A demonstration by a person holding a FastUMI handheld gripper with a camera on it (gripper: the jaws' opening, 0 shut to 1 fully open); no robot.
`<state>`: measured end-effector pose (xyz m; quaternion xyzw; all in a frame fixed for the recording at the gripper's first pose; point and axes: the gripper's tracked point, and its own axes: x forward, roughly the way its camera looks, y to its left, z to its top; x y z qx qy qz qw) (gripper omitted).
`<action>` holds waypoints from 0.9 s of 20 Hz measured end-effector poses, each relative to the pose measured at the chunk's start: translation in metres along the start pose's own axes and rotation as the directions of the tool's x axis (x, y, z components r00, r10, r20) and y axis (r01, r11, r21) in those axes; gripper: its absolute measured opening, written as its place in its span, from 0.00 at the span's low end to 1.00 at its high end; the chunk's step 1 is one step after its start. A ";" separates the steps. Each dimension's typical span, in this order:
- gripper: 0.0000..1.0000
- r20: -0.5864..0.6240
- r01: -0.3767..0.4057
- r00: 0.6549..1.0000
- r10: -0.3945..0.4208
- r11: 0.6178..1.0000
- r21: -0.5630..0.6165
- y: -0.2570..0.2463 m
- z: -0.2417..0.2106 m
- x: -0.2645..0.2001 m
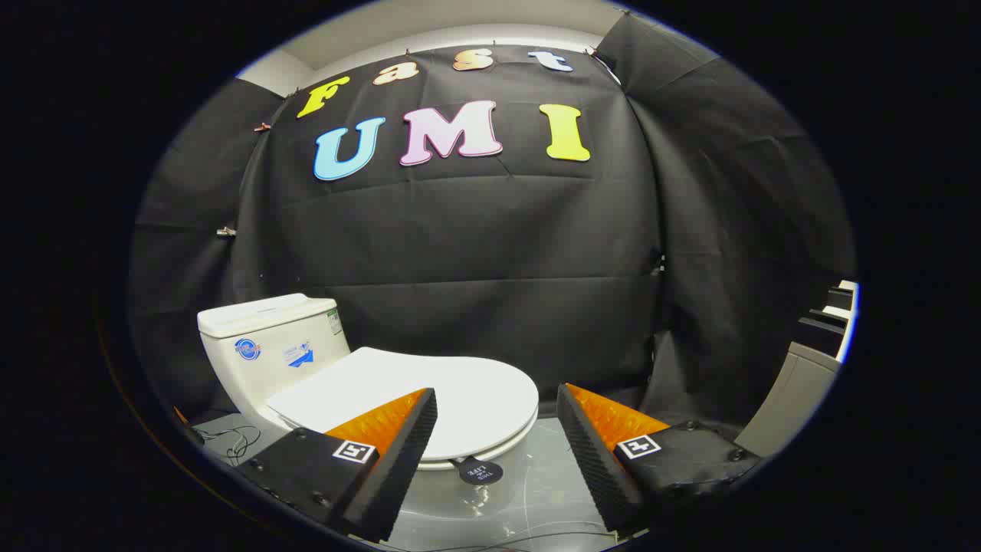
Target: Open the toilet lid.
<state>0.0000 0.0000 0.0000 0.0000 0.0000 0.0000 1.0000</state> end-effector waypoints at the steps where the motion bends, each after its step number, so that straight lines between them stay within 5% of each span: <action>1: 0.98 -0.003 -0.001 1.000 0.001 1.000 0.002 0.000 -0.001 0.001; 18: 0.98 -0.001 -0.010 1.000 0.010 1.000 -0.016 0.002 0.001 0.002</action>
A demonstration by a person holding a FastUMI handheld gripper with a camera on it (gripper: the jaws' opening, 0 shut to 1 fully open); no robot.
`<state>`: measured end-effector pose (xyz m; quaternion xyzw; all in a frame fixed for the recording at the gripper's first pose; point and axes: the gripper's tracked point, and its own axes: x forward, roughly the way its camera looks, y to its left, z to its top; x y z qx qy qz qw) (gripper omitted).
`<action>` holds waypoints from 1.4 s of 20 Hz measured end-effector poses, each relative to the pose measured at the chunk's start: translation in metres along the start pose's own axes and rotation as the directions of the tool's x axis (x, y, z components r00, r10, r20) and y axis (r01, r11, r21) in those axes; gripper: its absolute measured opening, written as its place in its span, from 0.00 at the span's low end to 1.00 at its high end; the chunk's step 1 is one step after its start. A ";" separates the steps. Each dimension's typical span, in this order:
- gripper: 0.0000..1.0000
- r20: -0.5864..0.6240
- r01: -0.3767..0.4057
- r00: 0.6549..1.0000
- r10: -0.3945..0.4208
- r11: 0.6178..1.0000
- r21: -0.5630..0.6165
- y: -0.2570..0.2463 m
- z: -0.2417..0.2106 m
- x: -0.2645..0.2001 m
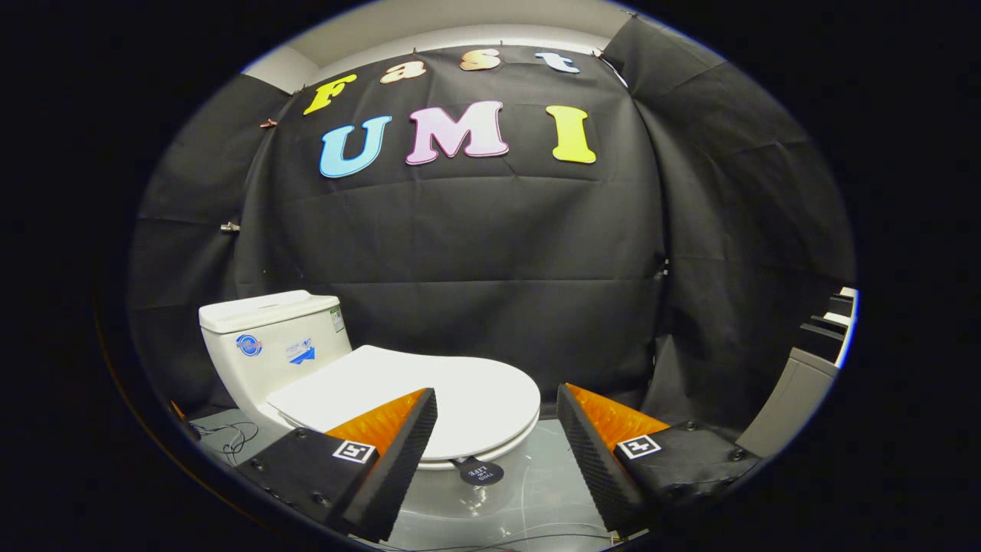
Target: Open the toilet lid.
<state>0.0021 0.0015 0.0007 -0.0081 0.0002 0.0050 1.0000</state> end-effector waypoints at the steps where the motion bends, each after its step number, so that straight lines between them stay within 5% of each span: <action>1: 0.98 -0.004 0.001 1.000 -0.001 1.000 0.006 0.000 -0.001 0.000; 11: 0.98 -0.016 0.013 1.000 -0.012 0.998 0.055 -0.002 0.032 0.030; 22: 0.99 -0.170 0.070 0.985 -0.036 0.978 0.198 -0.014 -0.056 0.025; 25: 0.99 -0.196 0.061 0.981 0.000 0.950 0.305 -0.009 -0.071 0.025; 28: 0.99 -0.217 0.058 0.975 0.049 0.885 0.463 -0.004 -0.084 0.027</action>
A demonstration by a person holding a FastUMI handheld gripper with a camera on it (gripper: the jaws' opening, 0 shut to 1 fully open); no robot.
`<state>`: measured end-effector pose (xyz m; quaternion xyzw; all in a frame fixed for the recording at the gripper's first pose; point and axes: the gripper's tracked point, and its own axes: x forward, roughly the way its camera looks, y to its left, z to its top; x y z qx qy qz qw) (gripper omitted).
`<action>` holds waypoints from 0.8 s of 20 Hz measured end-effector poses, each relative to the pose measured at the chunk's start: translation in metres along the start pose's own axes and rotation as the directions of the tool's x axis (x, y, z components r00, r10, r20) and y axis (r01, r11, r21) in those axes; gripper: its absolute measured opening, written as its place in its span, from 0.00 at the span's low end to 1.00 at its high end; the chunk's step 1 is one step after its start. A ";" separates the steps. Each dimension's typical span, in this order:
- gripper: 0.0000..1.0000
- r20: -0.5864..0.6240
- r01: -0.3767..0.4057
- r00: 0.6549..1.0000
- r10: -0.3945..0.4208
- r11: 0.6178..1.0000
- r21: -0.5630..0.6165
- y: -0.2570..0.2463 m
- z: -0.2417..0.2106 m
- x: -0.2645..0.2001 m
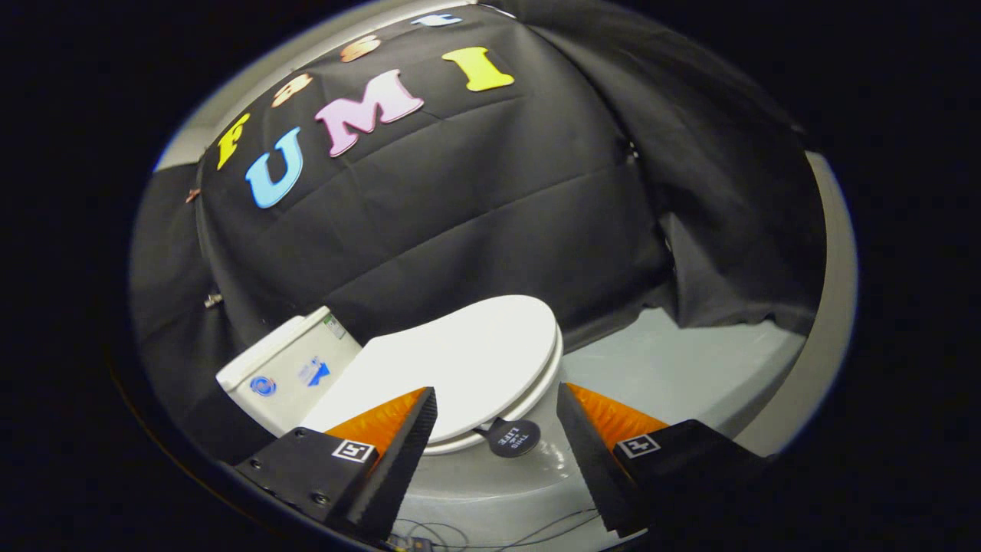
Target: Open the toilet lid.
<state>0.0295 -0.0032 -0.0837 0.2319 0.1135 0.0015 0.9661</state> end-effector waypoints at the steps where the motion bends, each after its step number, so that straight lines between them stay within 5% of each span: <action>1: 0.99 -0.007 0.000 1.000 0.000 0.999 0.036 -0.003 -0.005 0.002; 8: 0.99 -0.046 -0.023 0.998 0.039 0.955 0.294 -0.019 -0.035 0.016; 15: 0.95 -0.040 -0.076 0.992 0.121 0.814 0.576 -0.020 -0.046 0.025; 16: 0.85 -0.053 -0.066 0.991 0.122 0.795 0.603 -0.023 -0.051 0.025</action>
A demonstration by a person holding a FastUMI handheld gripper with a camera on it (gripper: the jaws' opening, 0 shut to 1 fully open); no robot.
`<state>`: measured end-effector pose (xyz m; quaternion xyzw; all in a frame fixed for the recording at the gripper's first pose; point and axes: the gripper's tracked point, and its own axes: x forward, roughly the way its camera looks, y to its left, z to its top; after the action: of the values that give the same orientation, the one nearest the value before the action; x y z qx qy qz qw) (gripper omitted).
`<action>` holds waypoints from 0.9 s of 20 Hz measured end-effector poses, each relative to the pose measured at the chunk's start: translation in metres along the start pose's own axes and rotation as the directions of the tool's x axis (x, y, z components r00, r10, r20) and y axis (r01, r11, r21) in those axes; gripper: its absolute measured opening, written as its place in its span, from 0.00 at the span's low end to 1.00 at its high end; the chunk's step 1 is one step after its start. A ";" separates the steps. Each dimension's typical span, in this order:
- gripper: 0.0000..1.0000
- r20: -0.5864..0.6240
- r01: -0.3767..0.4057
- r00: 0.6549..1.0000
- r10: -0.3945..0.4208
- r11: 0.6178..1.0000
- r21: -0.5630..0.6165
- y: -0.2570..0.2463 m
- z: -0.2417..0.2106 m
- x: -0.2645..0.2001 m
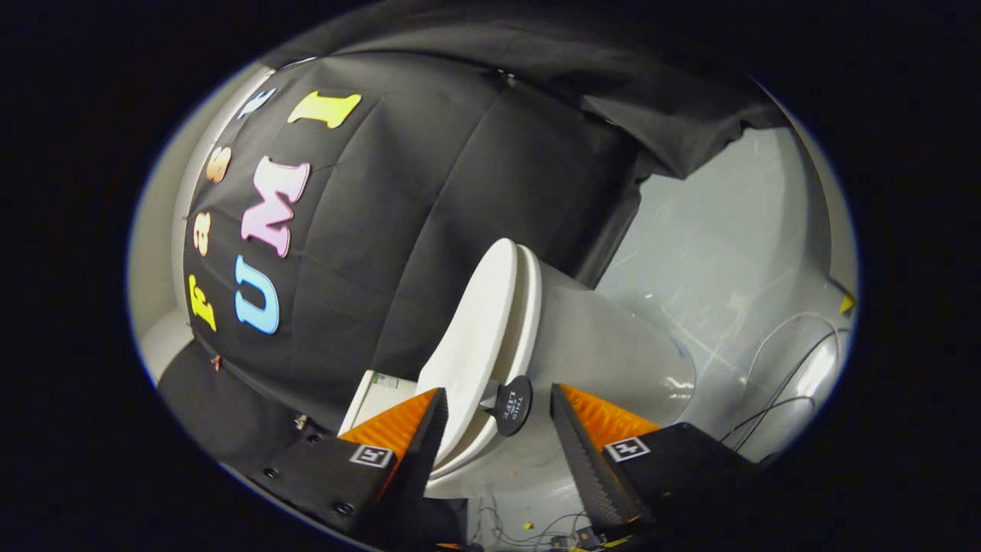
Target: Open the toilet lid.
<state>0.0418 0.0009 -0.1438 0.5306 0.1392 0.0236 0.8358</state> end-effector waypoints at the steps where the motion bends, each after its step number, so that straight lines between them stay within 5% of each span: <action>1: 0.79 0.004 -0.008 1.000 0.008 1.000 0.025 -0.002 0.001 0.001; 3: 0.75 0.011 -0.039 0.999 0.038 0.995 0.089 -0.001 0.004 0.004; 6: 0.46 0.022 -0.038 0.999 0.035 0.987 0.156 -0.011 0.009 0.006; 9: 0.32 0.023 -0.077 0.997 0.074 0.973 0.220 -0.009 0.009 0.006; 12: 0.32 -0.015 -0.085 0.996 0.091 0.970 0.227 -0.006 -0.006 0.017; 14: 0.12 0.031 -0.089 0.996 0.084 0.968 0.233 -0.005 -0.003 0.022; 18: 0.08 -0.014 -0.111 0.993 0.120 0.952 0.286 -0.002 -0.002 0.013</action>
<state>0.0539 0.0040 -0.1489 0.6523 0.1228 0.0601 0.7455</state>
